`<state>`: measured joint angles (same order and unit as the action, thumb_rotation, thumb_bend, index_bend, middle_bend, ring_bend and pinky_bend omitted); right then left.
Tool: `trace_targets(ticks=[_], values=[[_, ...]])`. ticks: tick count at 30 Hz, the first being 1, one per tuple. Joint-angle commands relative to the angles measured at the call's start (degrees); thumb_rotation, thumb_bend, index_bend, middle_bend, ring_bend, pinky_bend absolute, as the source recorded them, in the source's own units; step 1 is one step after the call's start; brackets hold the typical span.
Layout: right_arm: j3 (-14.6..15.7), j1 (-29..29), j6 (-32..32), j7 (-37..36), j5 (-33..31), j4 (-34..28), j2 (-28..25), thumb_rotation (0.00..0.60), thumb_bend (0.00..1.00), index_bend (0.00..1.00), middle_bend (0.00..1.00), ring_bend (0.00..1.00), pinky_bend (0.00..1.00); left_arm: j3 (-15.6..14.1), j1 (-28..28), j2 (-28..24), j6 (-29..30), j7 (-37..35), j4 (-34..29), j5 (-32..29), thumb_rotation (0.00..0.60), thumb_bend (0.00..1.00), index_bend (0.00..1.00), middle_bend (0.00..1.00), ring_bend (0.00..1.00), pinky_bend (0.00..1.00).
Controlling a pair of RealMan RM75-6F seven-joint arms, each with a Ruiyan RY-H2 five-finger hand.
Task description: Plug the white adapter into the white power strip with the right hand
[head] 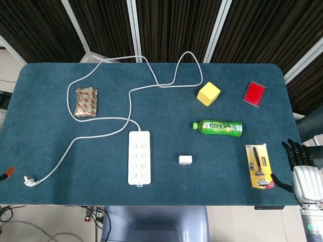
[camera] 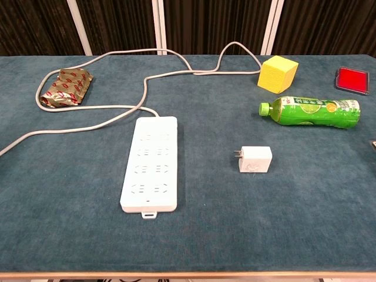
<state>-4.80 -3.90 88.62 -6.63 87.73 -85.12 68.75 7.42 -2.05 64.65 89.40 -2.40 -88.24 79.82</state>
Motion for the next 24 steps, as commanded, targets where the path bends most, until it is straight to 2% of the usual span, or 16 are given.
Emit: trace_targets(ticks=[1,24], values=[[-0.01,-0.01,-0.01,0.06,-0.01,0.00,0.02,0.600,0.28,0.06,0.04,0.00,0.00,-0.03,0.02,-0.01,0.03,0.03,-0.02,0.05,0.600,0.07,0.11,0.00,0.00,0.00],[0.37,-0.51,-1.65,-1.17,-0.21,0.01,-0.08,0.600,0.28,0.06,0.04,0.00,0.00,-0.02,0.11,0.00,0.25,0.17,-0.19,0.09,0.600,0.07,0.11,0.00,0.00,0.00]])
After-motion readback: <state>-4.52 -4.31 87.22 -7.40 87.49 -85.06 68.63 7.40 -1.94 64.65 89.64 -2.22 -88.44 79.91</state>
